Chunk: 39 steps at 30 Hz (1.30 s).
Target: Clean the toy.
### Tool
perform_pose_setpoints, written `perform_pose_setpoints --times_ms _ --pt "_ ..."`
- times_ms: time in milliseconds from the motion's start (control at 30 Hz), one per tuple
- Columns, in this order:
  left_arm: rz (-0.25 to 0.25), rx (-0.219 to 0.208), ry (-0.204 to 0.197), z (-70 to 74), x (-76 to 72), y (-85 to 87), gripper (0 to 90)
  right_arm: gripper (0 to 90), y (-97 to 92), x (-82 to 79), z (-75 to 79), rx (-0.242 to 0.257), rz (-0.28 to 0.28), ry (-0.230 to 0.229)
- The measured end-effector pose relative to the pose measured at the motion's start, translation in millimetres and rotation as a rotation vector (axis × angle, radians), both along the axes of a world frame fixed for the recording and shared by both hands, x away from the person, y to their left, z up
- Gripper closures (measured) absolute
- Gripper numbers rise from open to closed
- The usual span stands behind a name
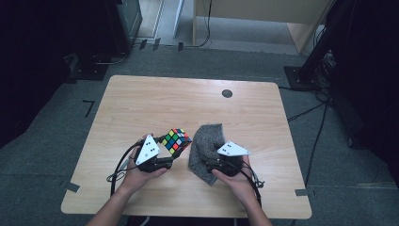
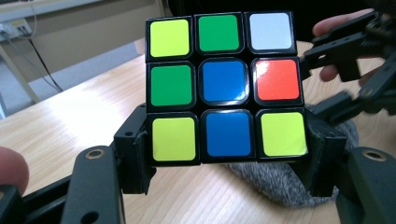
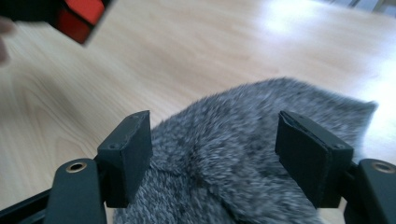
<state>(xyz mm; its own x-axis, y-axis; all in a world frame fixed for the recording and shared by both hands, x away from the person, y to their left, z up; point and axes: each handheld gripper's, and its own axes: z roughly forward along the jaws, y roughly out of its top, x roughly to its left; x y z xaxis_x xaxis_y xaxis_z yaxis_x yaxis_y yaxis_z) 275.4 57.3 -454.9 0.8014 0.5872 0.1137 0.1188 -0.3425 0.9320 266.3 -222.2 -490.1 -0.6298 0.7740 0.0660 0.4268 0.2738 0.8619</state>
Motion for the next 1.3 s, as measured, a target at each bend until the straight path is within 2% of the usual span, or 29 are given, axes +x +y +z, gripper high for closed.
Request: perform_pose_setpoints --times_ms 100,167,267,333,400,500,567,633,700,767,800,833,933,1000,1033,1100,1200,1267,1300 --pt "-0.017 -0.010 0.006 0.8 -2.0 0.6 34.0 33.4 3.8 7.1 -11.5 -0.068 -0.026 0.054" --pt "-0.037 -0.018 0.014 1.1 -2.4 1.5 34.0 37.4 3.0 9.3 -16.5 -0.088 -0.041 0.082" --pt "-0.038 -0.011 0.014 0.9 -2.5 1.5 34.0 51.7 -0.7 11.5 -21.8 -0.090 -0.042 0.121" --pt "-0.041 -0.011 0.018 0.9 -2.3 1.2 34.0 58.3 -1.4 11.6 -23.9 -0.112 -0.033 0.129" --pt "-0.049 -0.019 0.033 0.1 -2.7 1.5 34.0 60.5 -0.3 11.7 -27.6 -0.142 -0.034 0.129" --pt "-0.063 -0.033 0.040 -0.6 -3.1 2.3 34.0 64.1 1.7 9.6 -27.7 -0.152 -0.042 0.125" --pt "-0.076 -0.051 0.041 0.8 -3.9 3.5 34.0 72.1 2.2 8.0 -27.0 -0.164 -0.049 0.120" --pt "-0.079 -0.066 0.038 2.8 -4.7 4.9 33.9 76.5 1.9 5.8 -24.5 -0.174 -0.048 0.114" --pt "-0.082 -0.069 0.039 3.9 -4.0 6.3 33.9 77.9 -1.2 3.7 -19.8 -0.152 -0.051 0.103" --pt "-0.086 -0.060 0.036 4.1 -3.5 6.9 33.9 78.1 -7.2 0.5 -9.7 -0.079 -0.061 0.080" --pt "-0.085 -0.043 0.030 3.8 -3.7 6.1 34.0 78.2 -15.0 -5.2 6.5 0.002 -0.080 0.036" --pt "-0.085 -0.031 0.029 3.5 -3.7 5.2 34.0 78.2 -15.0 -5.2 6.5 0.002 -0.080 0.036" --pt "-0.079 0.034 0.019 1.2 -4.9 -1.4 34.1 78.2 -21.8 -15.1 30.2 0.067 -0.078 -0.044" --pt "-0.064 0.092 0.015 -1.1 -6.4 -8.8 34.1 78.1 -23.5 -21.2 43.0 0.104 -0.079 -0.081" --pt "-0.060 0.105 0.014 -1.8 -6.7 -11.0 34.1 78.1 -23.6 -26.3 52.4 0.140 -0.077 -0.105" --pt "-0.051 0.140 0.016 -3.0 -7.6 -15.7 34.1 78.1 -21.4 -31.5 61.6 0.175 -0.055 -0.124" --pt "-0.044 0.193 0.011 -3.9 -9.3 -23.2 34.1 78.0 -11.3 -38.1 72.8 0.179 -0.005 -0.143" --pt "-0.046 0.221 0.015 -3.9 -10.2 -28.0 34.1 77.8 1.5 -41.0 77.9 0.156 0.042 -0.141" --pt "-0.044 0.236 0.015 -3.9 -10.9 -30.7 34.1 77.8 9.4 -42.4 79.0 0.128 0.064 -0.142"
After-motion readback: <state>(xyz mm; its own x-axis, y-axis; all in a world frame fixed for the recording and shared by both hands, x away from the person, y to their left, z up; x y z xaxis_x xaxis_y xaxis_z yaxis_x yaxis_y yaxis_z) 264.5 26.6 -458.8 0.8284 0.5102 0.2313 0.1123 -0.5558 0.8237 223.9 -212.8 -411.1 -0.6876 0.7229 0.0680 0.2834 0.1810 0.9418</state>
